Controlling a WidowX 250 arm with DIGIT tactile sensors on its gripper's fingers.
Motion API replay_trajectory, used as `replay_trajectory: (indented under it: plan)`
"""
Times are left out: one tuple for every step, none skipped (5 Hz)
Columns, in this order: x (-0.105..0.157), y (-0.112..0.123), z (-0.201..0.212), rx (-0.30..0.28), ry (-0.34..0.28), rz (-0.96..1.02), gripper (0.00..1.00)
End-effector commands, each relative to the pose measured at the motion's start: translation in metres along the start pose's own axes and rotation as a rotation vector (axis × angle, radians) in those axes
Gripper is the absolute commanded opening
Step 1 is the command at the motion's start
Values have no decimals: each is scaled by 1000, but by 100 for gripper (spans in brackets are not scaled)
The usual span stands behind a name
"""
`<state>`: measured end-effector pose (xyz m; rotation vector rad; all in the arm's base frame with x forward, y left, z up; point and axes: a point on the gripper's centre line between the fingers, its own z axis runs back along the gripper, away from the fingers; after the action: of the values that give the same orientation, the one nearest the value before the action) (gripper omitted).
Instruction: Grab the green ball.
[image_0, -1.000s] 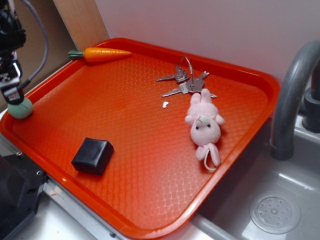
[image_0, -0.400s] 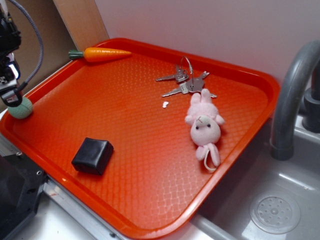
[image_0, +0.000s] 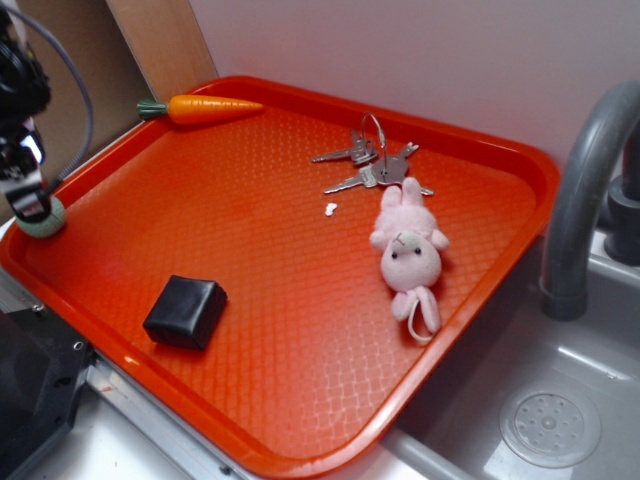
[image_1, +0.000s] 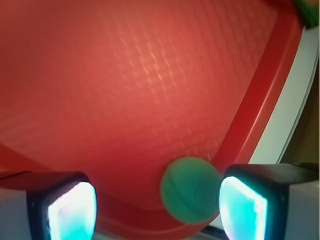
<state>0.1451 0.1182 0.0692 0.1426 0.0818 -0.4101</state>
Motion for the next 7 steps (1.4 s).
replay_trajectory:
  plan:
    - [-11,29,-27,62,58,34,100]
    - [-9,40,-49,81,111,64,0]
    - [-10,34,-49,60,102,50,0]
    - [-8,28,-39,29,80,53,0]
    - [-5,13,-24,-15,87,39,0]
    - [-3,-16,19,-97,91,11,0]
    - [5,-39,73,-202,62,-1,0]
